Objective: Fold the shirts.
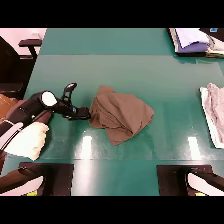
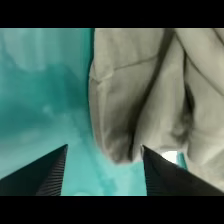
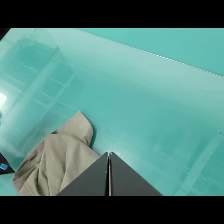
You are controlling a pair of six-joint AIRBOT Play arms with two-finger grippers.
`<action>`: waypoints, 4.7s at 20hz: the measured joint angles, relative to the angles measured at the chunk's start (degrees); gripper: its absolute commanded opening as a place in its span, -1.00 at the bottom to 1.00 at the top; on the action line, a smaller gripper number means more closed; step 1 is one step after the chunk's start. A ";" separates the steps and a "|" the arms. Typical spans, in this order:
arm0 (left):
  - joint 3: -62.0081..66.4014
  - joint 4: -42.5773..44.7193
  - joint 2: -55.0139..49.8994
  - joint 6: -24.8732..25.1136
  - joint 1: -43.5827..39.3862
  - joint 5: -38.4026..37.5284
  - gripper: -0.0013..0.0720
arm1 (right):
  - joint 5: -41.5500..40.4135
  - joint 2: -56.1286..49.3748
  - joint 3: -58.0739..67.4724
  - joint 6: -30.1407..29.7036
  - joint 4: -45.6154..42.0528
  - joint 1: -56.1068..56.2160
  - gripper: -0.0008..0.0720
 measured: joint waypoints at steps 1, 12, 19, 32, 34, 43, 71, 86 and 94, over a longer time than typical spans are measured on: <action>-0.68 -1.09 -0.74 0.09 -0.44 1.05 0.52 | 0.02 -0.02 0.00 0.00 0.02 0.00 -0.92; 8.07 -2.58 -3.67 0.66 -0.74 2.14 -0.87 | 4.55 3.02 -10.97 1.11 -0.09 -5.95 -0.91; 16.31 0.28 -3.41 1.90 1.27 -0.83 -0.87 | -2.16 10.03 -54.45 1.73 0.28 -13.99 -0.15; 17.44 1.33 -3.41 3.30 1.46 -1.57 -0.87 | -28.04 -1.97 -73.29 1.20 11.61 8.66 -0.14; 17.44 1.53 -3.41 3.43 1.46 -1.64 -0.87 | -28.37 -5.68 -70.58 1.20 12.37 10.71 -0.68; 23.80 7.87 -0.33 3.61 1.46 -4.46 -0.90 | -23.52 -3.67 -56.08 2.60 -0.07 7.56 -0.93; 59.78 28.63 13.97 3.61 1.49 -13.73 -0.90 | 5.40 3.76 5.44 5.97 -9.79 -14.86 -0.93; 46.90 25.16 -18.67 -0.44 13.49 -10.95 0.72 | -2.75 -25.68 -5.90 6.38 -14.73 -1.46 0.25; 28.46 18.03 -4.48 4.44 16.63 -18.62 0.72 | -1.03 -11.06 -29.11 2.08 -4.92 -8.35 0.21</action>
